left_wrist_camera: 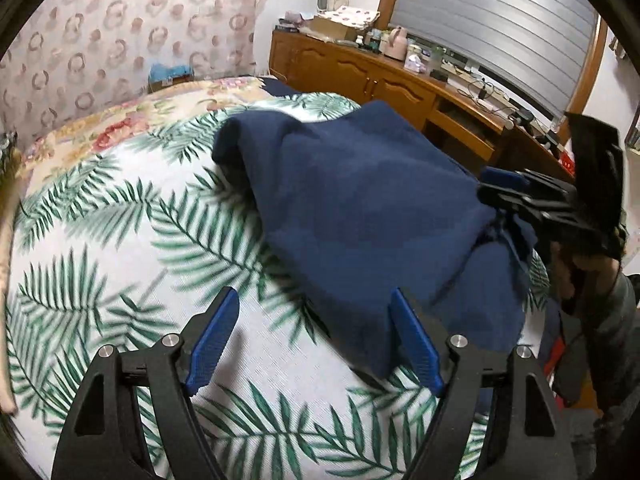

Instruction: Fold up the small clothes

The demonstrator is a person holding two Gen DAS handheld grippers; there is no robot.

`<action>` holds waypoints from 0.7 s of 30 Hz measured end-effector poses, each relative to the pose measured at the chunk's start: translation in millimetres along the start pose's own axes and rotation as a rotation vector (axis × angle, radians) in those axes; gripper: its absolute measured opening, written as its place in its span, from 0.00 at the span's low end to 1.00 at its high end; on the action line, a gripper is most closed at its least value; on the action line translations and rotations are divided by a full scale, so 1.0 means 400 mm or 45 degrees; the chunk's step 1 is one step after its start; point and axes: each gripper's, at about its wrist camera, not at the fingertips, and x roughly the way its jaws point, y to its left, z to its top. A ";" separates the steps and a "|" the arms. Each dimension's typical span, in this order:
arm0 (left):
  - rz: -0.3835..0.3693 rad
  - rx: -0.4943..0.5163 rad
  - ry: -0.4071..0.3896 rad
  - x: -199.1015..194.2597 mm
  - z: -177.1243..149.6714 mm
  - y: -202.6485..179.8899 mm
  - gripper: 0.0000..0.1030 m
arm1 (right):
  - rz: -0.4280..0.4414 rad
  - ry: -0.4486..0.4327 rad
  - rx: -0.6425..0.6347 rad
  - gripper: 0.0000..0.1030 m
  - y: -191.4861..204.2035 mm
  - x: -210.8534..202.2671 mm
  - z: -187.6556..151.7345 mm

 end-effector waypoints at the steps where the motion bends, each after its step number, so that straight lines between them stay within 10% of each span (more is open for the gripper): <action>1: -0.016 0.000 0.007 0.003 -0.009 -0.009 0.77 | 0.005 0.009 -0.001 0.61 0.000 0.007 0.003; 9: -0.087 0.035 0.049 0.025 -0.046 -0.042 0.51 | 0.011 0.032 0.022 0.61 -0.009 0.027 0.012; 13: -0.141 0.051 0.048 0.021 -0.039 -0.058 0.11 | 0.014 0.025 0.023 0.61 -0.010 0.028 0.012; 21: -0.089 0.127 -0.138 -0.056 0.107 -0.091 0.07 | 0.013 0.006 0.040 0.61 -0.014 0.028 0.012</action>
